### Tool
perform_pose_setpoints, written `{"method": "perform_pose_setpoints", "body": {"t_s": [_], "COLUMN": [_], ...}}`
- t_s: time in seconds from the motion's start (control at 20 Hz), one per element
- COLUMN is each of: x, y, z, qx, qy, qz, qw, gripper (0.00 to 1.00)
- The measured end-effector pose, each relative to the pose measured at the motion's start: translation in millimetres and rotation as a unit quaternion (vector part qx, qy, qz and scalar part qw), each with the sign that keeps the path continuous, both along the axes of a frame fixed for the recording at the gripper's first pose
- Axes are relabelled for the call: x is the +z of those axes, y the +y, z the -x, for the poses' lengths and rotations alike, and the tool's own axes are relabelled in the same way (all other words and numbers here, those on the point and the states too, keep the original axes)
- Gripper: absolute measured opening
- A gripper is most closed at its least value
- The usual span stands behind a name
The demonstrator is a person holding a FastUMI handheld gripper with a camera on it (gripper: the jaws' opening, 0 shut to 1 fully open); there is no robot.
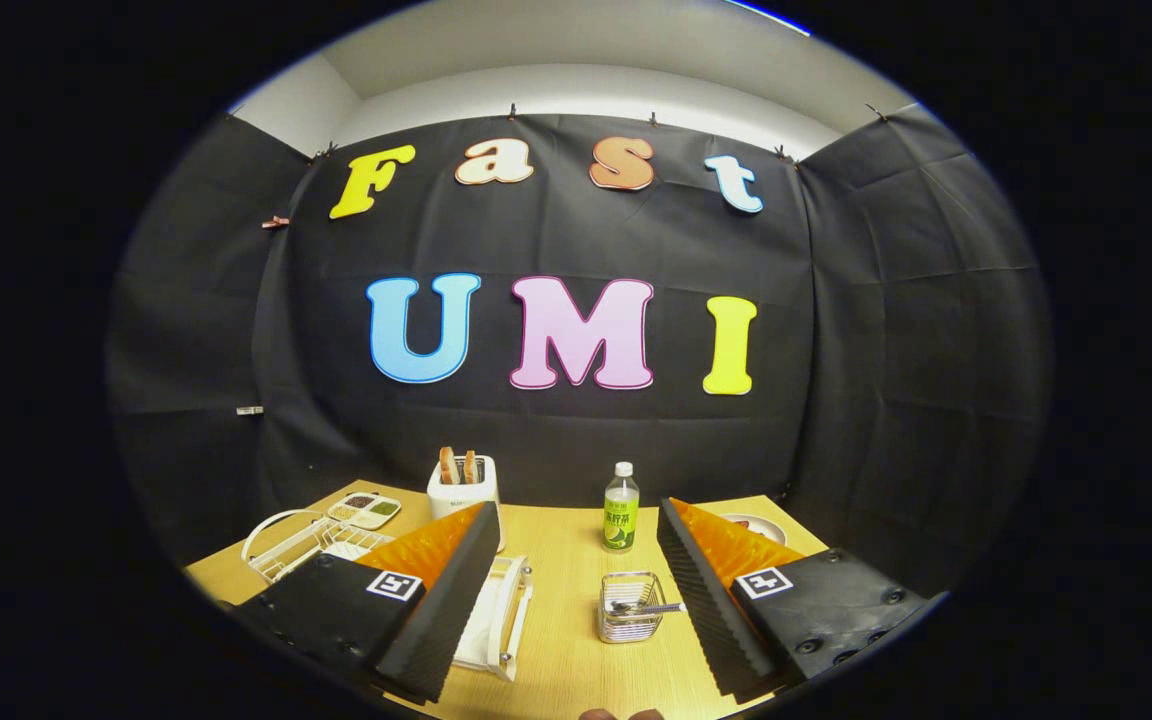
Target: Take the plate from the dish rack, then take the spoon from the basket and place it into the plate.
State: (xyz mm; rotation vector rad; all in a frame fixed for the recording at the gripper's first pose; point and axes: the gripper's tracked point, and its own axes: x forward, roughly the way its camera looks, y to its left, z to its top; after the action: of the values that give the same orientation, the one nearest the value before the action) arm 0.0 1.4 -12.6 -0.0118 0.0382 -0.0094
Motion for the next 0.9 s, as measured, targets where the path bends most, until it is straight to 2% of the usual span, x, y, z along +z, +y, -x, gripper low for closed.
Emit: {"method": "perform_pose_setpoints", "body": {"t_s": [0.5, 0.9], "x": [-5, -14], "y": [5, 49], "z": [-5, -41], "qx": [0.003, 0.053], "qy": [0.011, 0.055], "qz": [0.014, 0.031], "qw": [1.000, 0.997], "gripper": [0.98, 0.98]}}
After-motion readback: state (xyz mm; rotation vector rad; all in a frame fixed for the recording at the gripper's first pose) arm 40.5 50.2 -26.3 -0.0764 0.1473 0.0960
